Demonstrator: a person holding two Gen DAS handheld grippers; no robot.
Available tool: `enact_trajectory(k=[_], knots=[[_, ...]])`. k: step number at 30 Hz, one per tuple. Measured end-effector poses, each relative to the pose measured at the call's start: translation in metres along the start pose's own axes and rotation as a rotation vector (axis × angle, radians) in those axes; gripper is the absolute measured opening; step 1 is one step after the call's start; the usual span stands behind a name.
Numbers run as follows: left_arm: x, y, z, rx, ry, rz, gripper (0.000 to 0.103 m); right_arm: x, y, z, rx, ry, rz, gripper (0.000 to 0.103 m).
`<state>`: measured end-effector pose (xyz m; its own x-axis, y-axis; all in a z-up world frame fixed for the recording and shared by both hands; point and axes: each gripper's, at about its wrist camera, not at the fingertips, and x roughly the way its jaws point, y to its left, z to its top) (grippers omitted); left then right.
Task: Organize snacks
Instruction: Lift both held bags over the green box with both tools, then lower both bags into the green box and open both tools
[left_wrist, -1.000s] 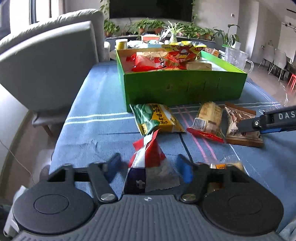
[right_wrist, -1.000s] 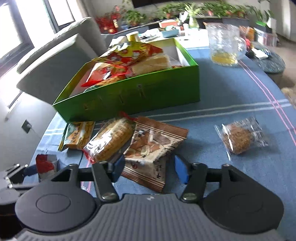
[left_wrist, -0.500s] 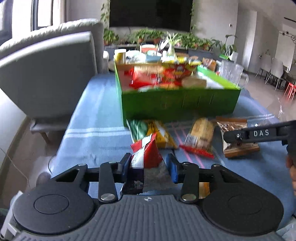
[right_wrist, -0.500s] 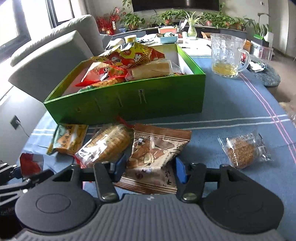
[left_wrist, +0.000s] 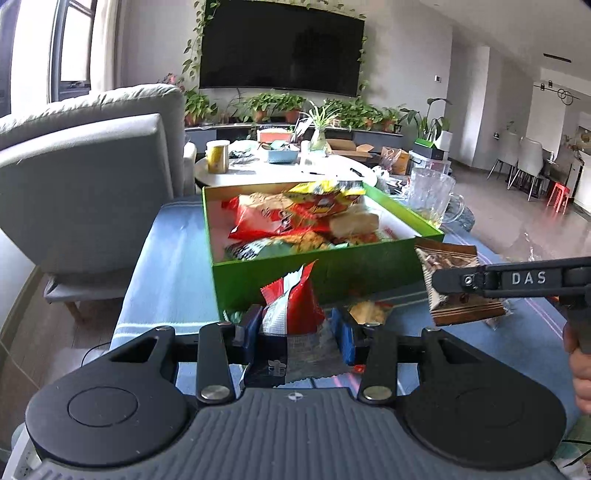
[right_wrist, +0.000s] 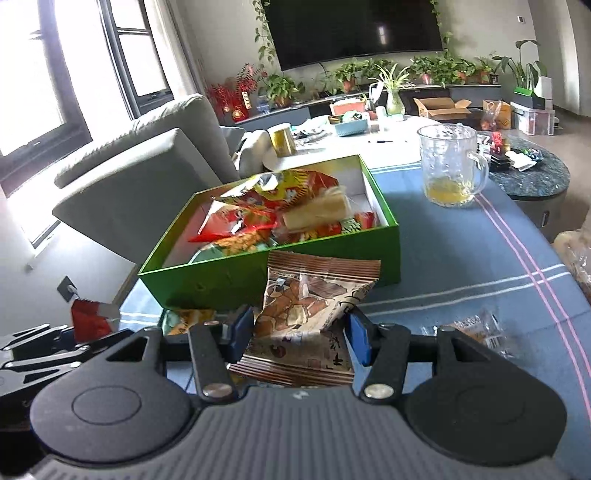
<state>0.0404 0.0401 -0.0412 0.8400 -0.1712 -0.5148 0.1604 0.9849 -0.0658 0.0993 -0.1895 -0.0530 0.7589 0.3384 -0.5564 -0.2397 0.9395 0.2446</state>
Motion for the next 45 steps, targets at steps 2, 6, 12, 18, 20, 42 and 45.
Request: enact_trajectory(k=[2,6,12,18,20,42,45], knots=[[0.001,-0.002,0.004,0.006,-0.007,-0.006,0.039,0.0,0.002,0.002,-0.006,-0.006,0.007,0.084],[0.004,-0.008,0.014,0.023,-0.026,-0.014,0.039,-0.003,0.006,0.009,-0.022,-0.027,0.025,0.084],[0.011,-0.015,0.027,0.036,-0.048,-0.032,0.039,-0.002,0.006,0.019,-0.028,-0.05,0.043,0.084],[0.019,-0.015,0.036,0.034,-0.058,-0.032,0.039,0.001,0.005,0.025,-0.024,-0.064,0.049,0.084],[0.022,-0.014,0.039,0.037,-0.061,-0.024,0.039,0.002,0.003,0.027,-0.022,-0.066,0.052,0.084],[0.048,-0.006,0.07,0.033,-0.09,0.015,0.039,0.019,-0.008,0.051,0.007,-0.083,0.061,0.085],[0.05,-0.004,0.073,0.031,-0.092,0.022,0.039,0.02,-0.008,0.053,0.01,-0.086,0.061,0.085]])
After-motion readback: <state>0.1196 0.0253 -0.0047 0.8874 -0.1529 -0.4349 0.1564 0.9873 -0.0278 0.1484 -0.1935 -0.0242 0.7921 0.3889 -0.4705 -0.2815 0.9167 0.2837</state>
